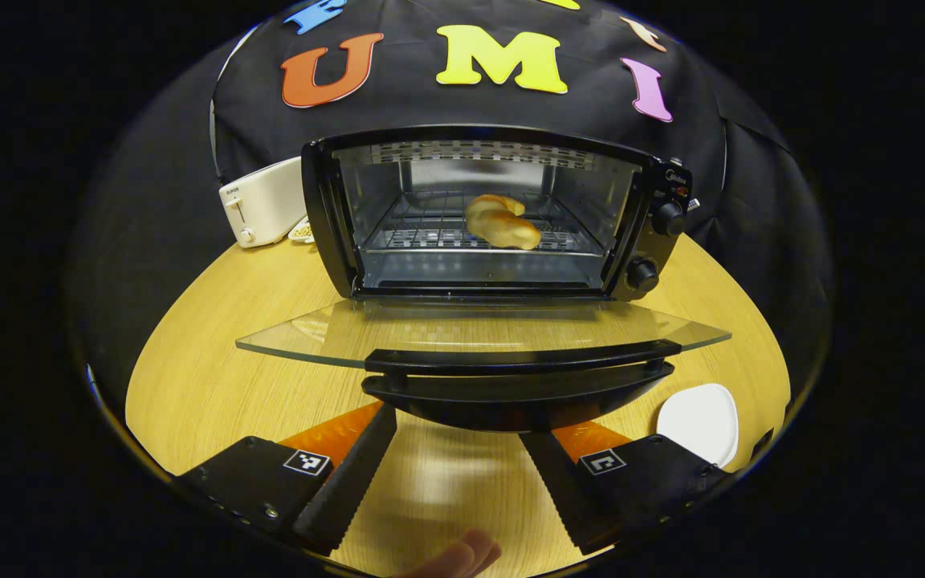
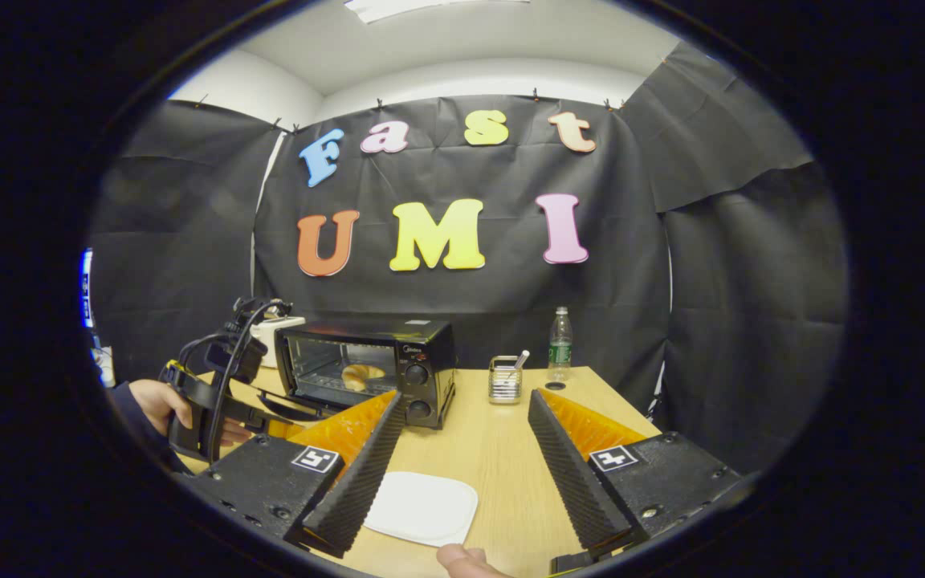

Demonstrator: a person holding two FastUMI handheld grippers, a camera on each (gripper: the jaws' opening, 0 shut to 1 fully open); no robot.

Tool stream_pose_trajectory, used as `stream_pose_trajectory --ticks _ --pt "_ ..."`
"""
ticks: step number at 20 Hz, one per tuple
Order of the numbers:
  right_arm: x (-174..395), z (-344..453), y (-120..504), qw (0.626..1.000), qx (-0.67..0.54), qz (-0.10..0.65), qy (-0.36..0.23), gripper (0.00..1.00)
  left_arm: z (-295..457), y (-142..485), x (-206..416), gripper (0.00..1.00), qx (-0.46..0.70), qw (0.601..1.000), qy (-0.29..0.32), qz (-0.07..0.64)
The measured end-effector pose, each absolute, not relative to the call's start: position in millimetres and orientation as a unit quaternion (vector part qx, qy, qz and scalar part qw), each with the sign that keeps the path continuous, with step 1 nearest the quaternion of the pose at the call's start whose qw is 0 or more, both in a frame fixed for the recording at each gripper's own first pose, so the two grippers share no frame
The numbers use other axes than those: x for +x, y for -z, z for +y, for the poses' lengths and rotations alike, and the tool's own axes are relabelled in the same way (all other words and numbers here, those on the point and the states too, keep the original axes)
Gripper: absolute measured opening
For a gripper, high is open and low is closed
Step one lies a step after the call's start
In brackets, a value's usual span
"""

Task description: Open the electric oven with the left hand, put the food in, and close the electric oven.

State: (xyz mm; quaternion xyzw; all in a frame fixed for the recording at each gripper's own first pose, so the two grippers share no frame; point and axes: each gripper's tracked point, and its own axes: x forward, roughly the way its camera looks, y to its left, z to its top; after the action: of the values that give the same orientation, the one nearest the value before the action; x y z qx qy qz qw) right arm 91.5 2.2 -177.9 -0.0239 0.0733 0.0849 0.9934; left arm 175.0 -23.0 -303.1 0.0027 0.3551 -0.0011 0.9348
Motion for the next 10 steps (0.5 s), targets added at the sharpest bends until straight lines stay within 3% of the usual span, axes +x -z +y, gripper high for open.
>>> stream_pose_trajectory --ticks 10 --pt "93.9 -6.2 181.3 0.993 -0.020 0.081 -0.079 0.98 -32.4 245.1 220.2 0.94 0.008 0.944 -0.003 0.330"
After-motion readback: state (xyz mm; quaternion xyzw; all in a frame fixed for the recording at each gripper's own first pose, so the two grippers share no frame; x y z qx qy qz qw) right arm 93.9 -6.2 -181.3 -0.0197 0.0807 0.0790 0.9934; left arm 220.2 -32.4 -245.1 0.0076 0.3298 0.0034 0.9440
